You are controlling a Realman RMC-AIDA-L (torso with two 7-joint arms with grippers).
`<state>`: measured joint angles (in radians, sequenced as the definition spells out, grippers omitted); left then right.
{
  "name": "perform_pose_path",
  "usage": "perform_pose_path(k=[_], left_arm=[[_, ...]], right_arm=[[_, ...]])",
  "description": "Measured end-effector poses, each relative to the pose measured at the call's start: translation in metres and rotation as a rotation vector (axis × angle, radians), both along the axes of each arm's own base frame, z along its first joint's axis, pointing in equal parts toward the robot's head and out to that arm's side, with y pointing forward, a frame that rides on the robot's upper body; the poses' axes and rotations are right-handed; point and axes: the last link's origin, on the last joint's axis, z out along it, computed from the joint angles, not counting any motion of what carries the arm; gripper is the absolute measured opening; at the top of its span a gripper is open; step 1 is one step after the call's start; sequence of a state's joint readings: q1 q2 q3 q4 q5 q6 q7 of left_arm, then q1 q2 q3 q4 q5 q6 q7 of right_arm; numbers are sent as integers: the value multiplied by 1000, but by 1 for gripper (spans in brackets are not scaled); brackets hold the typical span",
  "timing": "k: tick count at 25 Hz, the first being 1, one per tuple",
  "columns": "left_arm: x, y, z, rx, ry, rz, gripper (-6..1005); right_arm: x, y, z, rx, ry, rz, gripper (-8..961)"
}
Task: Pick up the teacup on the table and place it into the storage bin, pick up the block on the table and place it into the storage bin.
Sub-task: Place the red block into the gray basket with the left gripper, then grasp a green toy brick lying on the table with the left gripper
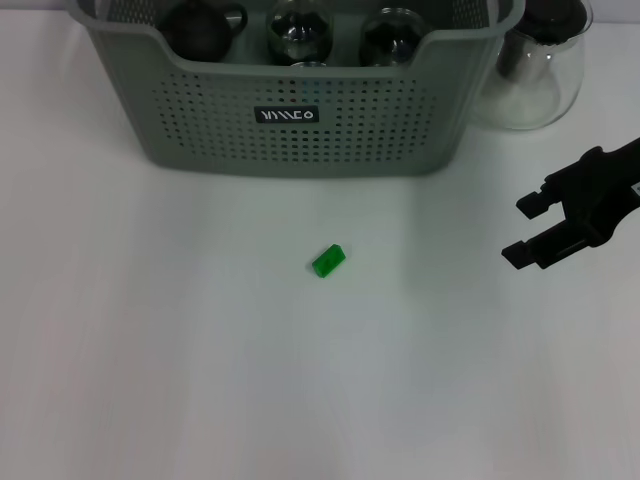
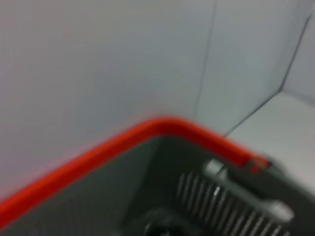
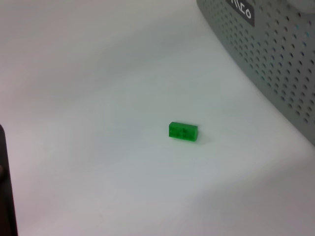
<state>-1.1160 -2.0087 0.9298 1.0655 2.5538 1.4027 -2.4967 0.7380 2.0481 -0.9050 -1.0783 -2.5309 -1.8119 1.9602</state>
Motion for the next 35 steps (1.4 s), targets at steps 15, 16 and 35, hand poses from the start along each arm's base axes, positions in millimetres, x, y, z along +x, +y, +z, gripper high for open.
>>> perform_pose_path(k=[15,16,35], left_arm=[[-22,7,-50,-18,168,47,424],[-22,7,-50,-19,169,46,424],[3,-109,33,-196,-291,-544,702]], right_arm=[[1,0,0,3,-1,4,807],[1,0,0,4,-1,4,807],[4,0,2,7,-4,0,806]])
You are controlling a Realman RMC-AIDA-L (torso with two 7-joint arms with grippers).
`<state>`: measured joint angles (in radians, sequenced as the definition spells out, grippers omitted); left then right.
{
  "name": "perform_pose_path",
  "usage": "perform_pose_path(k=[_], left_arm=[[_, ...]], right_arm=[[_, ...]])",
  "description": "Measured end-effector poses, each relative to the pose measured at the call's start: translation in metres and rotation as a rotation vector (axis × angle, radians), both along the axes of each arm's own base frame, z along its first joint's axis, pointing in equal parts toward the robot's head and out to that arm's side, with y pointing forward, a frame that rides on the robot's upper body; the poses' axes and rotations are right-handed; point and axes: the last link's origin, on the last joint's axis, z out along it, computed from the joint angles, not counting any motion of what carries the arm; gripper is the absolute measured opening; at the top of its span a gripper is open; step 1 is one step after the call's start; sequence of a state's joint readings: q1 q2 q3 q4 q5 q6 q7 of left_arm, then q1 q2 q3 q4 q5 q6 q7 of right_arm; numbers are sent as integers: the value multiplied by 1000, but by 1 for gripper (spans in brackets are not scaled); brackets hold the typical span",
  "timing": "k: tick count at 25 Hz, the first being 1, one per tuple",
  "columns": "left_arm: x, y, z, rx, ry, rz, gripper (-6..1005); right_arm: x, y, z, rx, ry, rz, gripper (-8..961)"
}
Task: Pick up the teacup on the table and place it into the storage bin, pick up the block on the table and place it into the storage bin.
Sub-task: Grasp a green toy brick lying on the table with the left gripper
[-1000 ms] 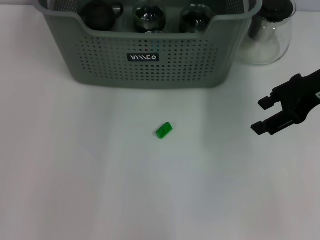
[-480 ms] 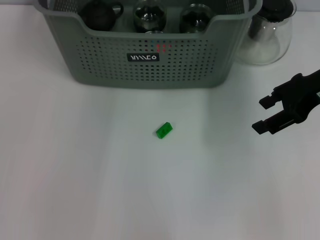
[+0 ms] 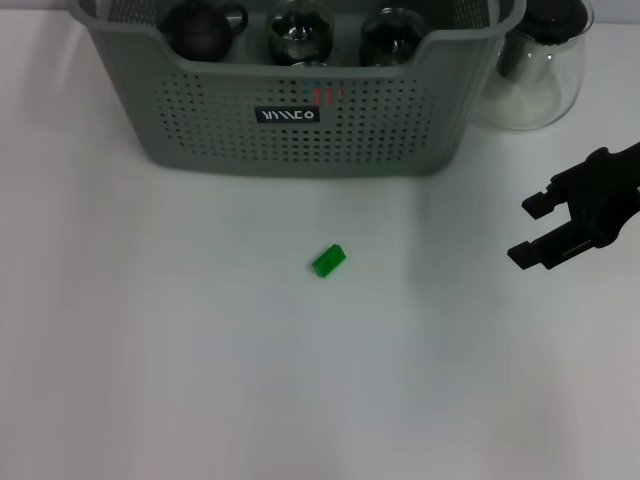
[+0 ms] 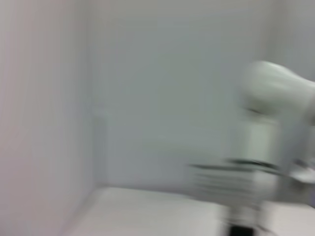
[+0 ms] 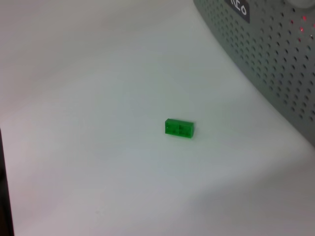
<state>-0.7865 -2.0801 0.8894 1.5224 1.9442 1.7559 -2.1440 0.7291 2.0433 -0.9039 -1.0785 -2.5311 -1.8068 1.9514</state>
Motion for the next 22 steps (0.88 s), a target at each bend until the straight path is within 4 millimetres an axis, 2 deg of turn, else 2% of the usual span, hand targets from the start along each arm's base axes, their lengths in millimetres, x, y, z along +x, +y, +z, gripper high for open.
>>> perform_pose_path(k=[3,5,8,13,16,22], left_arm=[[-4,-26,-16,-102,104,-114,701],[-12,-31,-38,-154,241,-132,700],[-24,-30,-71,-199,462,-147,699],[-31,-25,-123,-220,786,-244,697],[-38,-20,-143,-206,914,-308,694],[-52,-9,-164,-206,1008,-366,693]], right_arm=[[0,0,0,1,1,-5,806],[1,0,0,1,2,-5,806],[1,-1,-1,0,2,-7,806],[2,-2,-4,-9,6,-20,807],[4,-3,-7,-15,11,-33,807],[9,-5,-13,-24,22,-57,807]])
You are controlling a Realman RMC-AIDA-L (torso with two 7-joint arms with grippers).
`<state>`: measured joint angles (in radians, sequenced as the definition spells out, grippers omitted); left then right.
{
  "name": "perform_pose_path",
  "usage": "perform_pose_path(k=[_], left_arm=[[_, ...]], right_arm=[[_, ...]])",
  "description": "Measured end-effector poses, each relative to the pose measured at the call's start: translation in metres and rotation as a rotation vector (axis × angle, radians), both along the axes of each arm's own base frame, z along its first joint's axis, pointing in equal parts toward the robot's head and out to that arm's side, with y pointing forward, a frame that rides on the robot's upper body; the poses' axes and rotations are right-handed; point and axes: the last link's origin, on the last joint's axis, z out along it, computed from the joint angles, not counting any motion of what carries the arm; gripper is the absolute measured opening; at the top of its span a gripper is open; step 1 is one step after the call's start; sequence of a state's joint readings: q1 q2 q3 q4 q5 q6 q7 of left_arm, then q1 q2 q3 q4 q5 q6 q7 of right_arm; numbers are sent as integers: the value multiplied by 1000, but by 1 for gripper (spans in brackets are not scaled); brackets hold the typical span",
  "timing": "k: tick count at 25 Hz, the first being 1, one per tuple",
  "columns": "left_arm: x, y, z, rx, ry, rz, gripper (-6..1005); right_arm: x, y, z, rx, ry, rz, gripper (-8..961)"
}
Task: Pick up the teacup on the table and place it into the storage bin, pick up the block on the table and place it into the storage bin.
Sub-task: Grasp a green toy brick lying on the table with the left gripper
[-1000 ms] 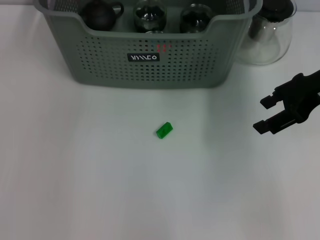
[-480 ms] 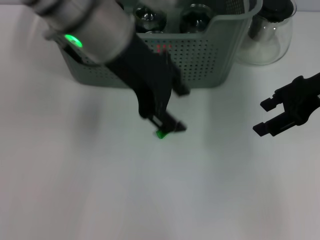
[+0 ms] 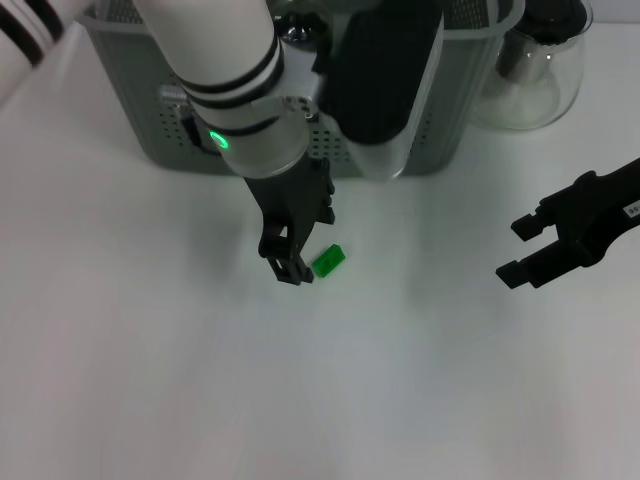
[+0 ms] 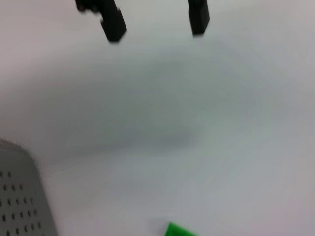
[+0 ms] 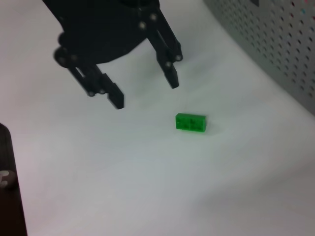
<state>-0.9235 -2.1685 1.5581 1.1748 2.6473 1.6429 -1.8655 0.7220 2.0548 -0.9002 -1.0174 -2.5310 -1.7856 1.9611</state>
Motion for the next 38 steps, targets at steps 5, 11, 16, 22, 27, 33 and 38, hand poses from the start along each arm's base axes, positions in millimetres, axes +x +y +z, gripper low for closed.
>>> perform_pose_path(k=[5,11,16,22,27,33,38], left_arm=[[-9,5,-16,6,67,-82,694],[-5,12,-27,3,77,-119,694],[-8,13,-37,-8,113,-144,698],[-7,10,-41,-31,132,-171,765],[-5,5,-48,-63,128,-208,853],[-5,4,-57,-74,127,-257,847],[-3,5,-60,-89,116,-268,847]], right_arm=[[1,0,0,1,3,-9,807],[-1,2,1,7,4,-10,806],[-1,2,2,11,2,-28,806],[-2,2,1,10,4,-32,806],[-3,3,-1,14,6,-36,806],[-4,3,-1,14,7,-36,807],[-4,3,-1,14,5,-34,807]])
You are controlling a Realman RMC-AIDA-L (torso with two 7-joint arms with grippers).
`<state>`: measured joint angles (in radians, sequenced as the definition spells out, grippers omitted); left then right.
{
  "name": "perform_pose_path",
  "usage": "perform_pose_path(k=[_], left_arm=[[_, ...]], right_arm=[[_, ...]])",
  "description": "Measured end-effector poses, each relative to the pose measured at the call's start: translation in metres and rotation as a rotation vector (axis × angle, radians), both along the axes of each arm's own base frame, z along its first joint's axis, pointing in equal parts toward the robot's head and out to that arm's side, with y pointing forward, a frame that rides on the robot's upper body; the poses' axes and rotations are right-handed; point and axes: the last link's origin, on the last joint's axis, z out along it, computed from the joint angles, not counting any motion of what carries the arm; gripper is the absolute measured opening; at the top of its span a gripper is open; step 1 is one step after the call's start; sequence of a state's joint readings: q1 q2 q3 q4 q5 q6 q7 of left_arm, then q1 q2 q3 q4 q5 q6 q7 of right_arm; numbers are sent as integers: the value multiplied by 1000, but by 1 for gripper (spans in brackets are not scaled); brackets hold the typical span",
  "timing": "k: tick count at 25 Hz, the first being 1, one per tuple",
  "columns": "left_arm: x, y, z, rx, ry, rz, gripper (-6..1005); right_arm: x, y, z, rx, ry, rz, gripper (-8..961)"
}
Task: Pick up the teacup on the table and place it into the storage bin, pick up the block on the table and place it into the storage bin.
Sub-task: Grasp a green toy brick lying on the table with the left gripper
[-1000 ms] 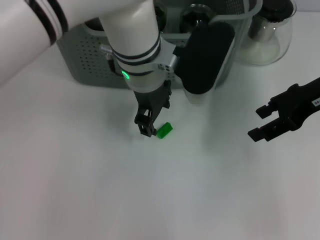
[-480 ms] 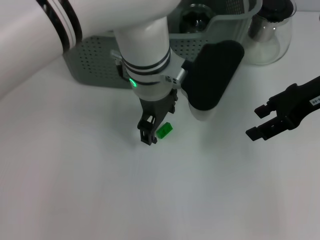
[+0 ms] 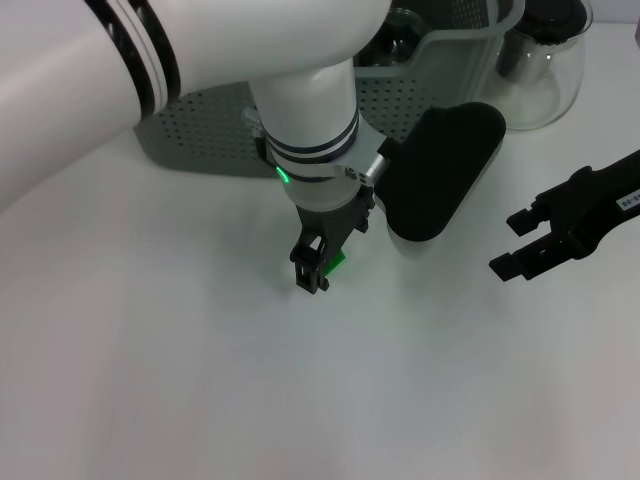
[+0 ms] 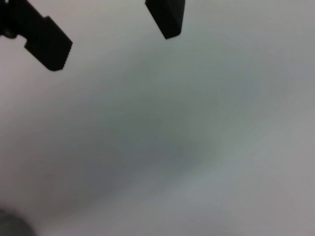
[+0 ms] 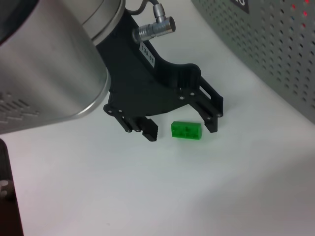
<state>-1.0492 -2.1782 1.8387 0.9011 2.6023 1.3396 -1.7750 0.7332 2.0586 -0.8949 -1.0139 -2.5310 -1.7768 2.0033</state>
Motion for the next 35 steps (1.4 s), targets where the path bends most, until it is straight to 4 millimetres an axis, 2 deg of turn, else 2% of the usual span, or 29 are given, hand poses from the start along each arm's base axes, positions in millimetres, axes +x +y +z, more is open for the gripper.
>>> perform_pose_path(k=[11,17,35], left_arm=[[-5,1,-2,-12,11,5,841],[-8,3,-2,-16,22,-1,680],[-16,7,-5,-34,41,-15,665]], right_arm=[[3,-2,0,2,2,-7,806],[5,-1,-5,0,1,-18,807],[2,3,-7,10,6,-12,807]])
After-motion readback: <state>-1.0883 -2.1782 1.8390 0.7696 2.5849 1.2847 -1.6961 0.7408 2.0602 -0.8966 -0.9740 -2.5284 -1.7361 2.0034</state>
